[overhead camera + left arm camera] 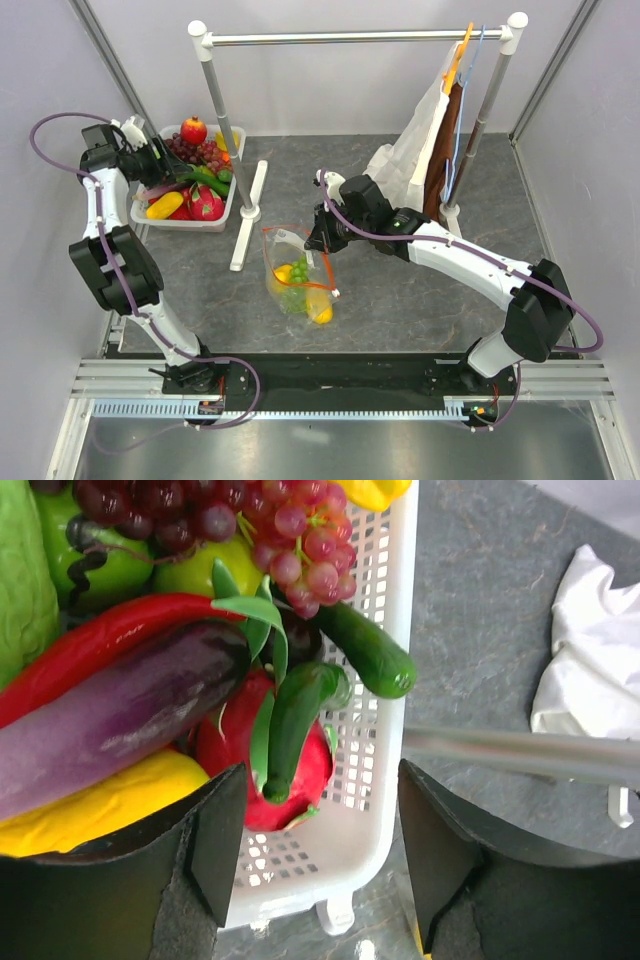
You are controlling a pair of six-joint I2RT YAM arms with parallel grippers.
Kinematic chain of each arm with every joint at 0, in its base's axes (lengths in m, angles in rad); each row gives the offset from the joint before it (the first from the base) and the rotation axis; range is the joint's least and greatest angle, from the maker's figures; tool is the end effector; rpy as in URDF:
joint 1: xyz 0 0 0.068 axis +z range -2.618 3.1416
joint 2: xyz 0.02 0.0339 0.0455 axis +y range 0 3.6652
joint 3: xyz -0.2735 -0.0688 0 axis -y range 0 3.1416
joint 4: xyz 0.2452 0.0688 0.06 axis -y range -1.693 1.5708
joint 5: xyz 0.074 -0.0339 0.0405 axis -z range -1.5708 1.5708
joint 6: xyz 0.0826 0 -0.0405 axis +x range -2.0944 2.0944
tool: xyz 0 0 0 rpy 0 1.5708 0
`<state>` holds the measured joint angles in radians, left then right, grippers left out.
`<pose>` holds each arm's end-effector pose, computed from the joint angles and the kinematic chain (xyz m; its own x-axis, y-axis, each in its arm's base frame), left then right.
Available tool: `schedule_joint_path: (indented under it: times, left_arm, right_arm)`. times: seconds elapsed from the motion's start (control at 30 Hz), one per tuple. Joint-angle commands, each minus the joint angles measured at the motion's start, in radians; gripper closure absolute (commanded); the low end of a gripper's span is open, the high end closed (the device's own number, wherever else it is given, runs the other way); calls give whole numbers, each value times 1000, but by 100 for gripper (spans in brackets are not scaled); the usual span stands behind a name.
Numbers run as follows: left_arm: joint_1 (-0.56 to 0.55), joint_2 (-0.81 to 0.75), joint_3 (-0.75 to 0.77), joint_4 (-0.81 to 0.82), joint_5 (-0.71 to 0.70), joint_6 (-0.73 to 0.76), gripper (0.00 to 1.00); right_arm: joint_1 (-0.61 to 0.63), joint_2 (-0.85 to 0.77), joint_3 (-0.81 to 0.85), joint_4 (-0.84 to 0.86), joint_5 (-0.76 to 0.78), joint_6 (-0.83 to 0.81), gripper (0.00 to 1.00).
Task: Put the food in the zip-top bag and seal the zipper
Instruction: Pick up the fake vegetable from the bin.
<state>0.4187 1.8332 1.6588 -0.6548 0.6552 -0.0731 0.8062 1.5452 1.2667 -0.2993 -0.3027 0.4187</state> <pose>0.4198 0.1317 0.2913 -0.6758 -0.3641 -0.6408 0.0043 0.8675 -0.4974 0.2545 0.3009 0.2937 -0.6958 -0.1647 -0.6991 -0.6336 0.5993 0.4893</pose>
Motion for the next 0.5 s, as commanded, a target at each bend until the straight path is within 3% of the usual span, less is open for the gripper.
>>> schedule_joint_path:
  times: [0.0, 0.47]
  left_arm:
    - [-3, 27, 4, 84, 50, -88, 33]
    - [-46, 107, -1, 126, -9, -102, 39]
  right_arm:
    - [4, -25, 2, 26, -12, -14, 100]
    - [4, -14, 17, 22, -4, -15, 100]
